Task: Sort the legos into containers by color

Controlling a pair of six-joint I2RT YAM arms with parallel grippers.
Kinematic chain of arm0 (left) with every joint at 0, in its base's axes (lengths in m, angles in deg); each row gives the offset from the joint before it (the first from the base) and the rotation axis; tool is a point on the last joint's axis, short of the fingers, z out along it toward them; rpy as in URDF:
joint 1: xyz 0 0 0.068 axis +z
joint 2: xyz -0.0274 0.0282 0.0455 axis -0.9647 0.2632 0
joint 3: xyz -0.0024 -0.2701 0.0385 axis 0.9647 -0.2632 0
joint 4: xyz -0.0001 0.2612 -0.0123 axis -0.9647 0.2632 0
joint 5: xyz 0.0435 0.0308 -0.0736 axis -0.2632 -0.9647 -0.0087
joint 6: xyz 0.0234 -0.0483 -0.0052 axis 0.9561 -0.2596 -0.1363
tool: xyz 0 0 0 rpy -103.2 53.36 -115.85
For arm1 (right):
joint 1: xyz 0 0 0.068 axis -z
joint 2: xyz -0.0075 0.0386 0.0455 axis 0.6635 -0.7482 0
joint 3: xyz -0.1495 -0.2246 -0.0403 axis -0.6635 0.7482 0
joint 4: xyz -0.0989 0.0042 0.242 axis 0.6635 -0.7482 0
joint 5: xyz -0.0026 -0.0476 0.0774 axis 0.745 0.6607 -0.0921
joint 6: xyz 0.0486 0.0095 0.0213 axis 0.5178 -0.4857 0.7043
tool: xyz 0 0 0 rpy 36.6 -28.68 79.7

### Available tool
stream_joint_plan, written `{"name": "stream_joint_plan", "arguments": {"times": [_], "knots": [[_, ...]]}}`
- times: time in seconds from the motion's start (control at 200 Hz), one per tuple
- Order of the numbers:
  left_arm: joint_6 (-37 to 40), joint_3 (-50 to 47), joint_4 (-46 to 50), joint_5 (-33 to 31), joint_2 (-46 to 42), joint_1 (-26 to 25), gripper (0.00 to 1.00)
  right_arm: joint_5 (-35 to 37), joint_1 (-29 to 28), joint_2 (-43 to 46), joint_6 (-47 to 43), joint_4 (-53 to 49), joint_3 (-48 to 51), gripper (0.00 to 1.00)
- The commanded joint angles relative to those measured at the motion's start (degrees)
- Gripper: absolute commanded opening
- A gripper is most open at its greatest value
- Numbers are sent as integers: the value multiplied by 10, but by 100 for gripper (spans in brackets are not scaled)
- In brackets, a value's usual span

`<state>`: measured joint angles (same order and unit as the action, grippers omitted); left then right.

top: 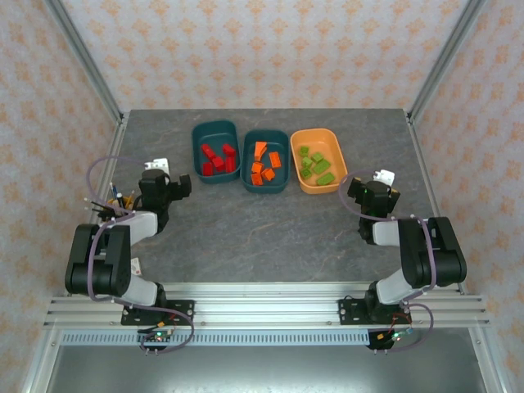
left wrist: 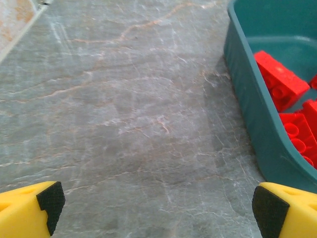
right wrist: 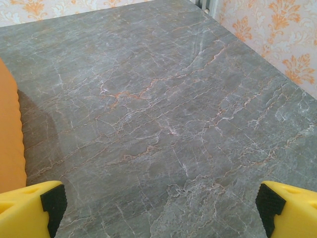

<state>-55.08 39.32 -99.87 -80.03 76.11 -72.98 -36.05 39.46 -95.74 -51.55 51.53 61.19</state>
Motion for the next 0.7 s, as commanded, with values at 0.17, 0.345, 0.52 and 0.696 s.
{"name": "stream_joint_plan", "arguments": {"times": [0.17,0.345,0.52,0.696], "knots": [[33,-79,-177,-75,16,-50,100,-1,-3,1,7,21,-5,99],[31,-73,-174,-77,16,-52,100,-2,-3,1,7,21,-5,99],[22,-66,-154,-64,14,-40,100,-2,-3,0,6,20,-6,99],[21,-67,-158,-65,14,-40,100,-44,-2,-4,-9,3,-17,100]]}}
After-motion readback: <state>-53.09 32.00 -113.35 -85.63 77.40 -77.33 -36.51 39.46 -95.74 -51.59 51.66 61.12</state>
